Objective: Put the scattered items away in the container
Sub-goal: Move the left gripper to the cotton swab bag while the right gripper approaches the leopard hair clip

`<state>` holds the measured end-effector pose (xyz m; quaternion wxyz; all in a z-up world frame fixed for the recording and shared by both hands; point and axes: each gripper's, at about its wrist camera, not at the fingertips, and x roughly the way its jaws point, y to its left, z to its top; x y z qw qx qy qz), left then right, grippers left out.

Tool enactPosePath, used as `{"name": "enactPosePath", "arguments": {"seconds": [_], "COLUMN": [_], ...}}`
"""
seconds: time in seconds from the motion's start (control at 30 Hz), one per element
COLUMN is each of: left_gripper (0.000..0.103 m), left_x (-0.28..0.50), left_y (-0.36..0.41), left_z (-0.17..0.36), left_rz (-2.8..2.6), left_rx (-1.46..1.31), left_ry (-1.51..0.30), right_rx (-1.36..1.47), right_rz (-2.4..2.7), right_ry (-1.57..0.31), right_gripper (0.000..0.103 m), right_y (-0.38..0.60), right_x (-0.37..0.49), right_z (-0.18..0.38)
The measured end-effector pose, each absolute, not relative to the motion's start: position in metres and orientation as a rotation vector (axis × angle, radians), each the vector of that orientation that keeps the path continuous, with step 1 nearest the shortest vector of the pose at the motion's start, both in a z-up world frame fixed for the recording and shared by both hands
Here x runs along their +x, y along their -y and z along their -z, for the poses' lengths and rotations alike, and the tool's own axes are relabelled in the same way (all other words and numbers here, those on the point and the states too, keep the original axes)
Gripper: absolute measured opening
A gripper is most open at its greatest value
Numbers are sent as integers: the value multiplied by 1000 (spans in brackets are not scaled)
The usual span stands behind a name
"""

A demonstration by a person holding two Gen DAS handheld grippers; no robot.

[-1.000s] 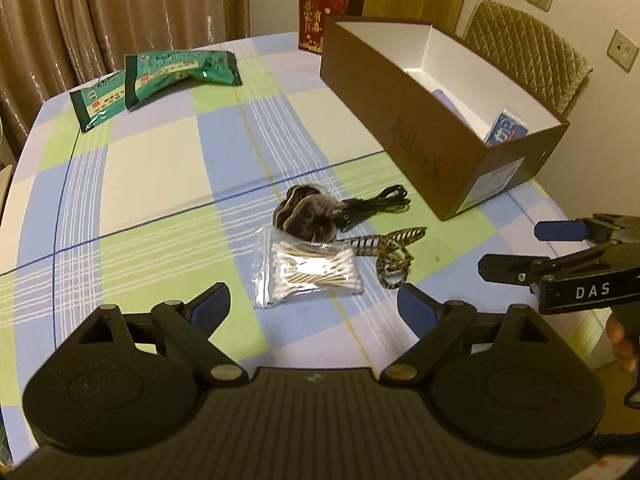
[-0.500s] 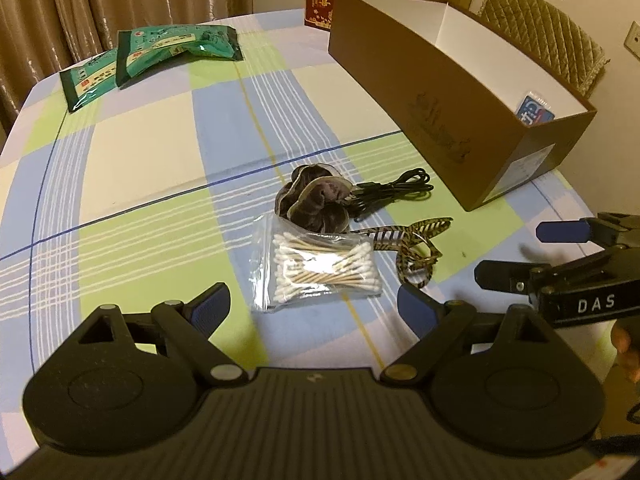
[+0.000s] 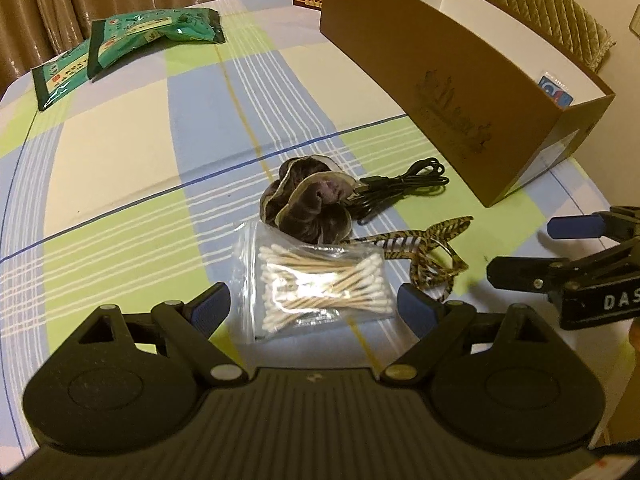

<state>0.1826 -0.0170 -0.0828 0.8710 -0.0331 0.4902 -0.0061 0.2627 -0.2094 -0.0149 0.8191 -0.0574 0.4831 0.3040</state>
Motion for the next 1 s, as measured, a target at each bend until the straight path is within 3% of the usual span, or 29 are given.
{"name": "enactPosePath", "arguments": {"seconds": [0.27, 0.43, 0.77, 0.8, 0.87, 1.0], "left_gripper": [86, 69, 69, 69, 69, 69], "left_x": [192, 185, 160, 158, 155, 153], "left_y": [16, 8, -25, -29, -35, -38], "left_z": [96, 94, 82, 81, 79, 77], "left_rz": [50, 73, -23, -33, -49, -64], "left_rx": [-45, -50, -69, -74, -82, -91], "left_ry": [-991, -976, -983, -982, -981, -979], "right_rx": [-117, -112, -153, -160, -174, -198], "right_rz": [-646, -662, -755, -767, -800, -818], "right_ry": [-1026, -1027, -1002, -998, -995, -1004], "right_gripper": [101, 101, 100, 97, 80, 67], "right_y": [206, 201, 175, 171, 164, 150], "right_x": [262, 260, 248, 246, 244, 242], "right_z": [15, 16, 17, 17, 18, 24]}}
